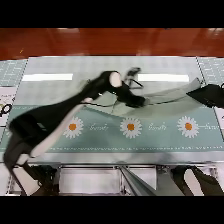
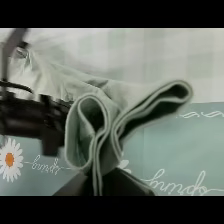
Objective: Fold the shirts.
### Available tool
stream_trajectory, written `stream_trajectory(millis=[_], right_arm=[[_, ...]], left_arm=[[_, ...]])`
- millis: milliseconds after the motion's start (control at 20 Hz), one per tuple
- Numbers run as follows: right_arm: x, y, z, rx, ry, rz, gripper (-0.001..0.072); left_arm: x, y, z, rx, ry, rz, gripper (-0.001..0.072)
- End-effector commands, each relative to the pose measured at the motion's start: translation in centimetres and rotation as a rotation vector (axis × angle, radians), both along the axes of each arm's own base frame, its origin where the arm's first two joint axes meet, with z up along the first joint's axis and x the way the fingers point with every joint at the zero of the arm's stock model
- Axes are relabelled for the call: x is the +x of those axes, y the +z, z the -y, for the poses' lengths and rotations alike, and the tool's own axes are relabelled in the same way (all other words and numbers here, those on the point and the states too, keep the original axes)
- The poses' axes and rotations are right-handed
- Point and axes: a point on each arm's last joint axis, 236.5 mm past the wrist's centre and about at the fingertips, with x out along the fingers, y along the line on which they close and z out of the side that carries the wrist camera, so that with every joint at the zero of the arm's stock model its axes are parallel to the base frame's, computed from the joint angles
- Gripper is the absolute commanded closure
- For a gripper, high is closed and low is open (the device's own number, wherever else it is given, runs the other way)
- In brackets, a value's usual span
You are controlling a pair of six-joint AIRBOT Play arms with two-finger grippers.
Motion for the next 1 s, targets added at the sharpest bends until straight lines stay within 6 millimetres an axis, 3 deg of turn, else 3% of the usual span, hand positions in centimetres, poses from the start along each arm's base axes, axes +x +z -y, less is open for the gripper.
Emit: stream_trajectory(millis=[0, 100, 150, 250, 350, 500, 650, 800, 950], right_arm=[[-0.5, 0.9, -0.7, 0.022, 0.006, 0.018, 0.0681], [-0.4, 1.2, -1.0, 0.036, 0.007, 0.028, 0.0681], [-0.4, 1.2, -1.0, 0.037, 0.008, 0.028, 0.0681], [-0.4, 1.2, -1.0, 0.038, 0.008, 0.028, 0.0681], [-0.3, 1.4, -1.1, 0.045, 0.006, 0.035, 0.0681], [0.5, 2.0, -2.6, 0.105, 0.036, 0.052, 0.0681], [2.5, 2.5, -8.7, 0.229, 0.173, 0.080, 0.0681], [5.3, 0.9, -16.3, 0.279, 0.291, 0.055, 0.0681], [8.2, -1.8, -23.5, 0.299, 0.383, 0.001, 0.0681]], left_arm=[[-6.4, -2.7, 5.0, 0.067, -0.154, -0.066, 0.0690], [-8.3, -3.1, 6.1, 0.069, -0.191, -0.070, 0.0689], [-8.3, -2.9, 6.2, 0.063, -0.190, -0.070, 0.0689], [-6.6, -1.6, 5.1, 0.057, -0.164, -0.068, 0.0689], [-2.7, 0.9, 2.1, 0.045, -0.097, -0.061, 0.0689], [4.7, 6.1, -5.6, 0.035, 0.062, 0.009, 0.0689], [9.0, 10.6, -15.3, 0.030, 0.247, 0.098, 0.0689], [9.0, 12.7, -24.7, 0.018, 0.448, 0.158, 0.0688], [5.1, 12.0, -32.0, 0.033, 0.587, 0.187, 0.0688]])
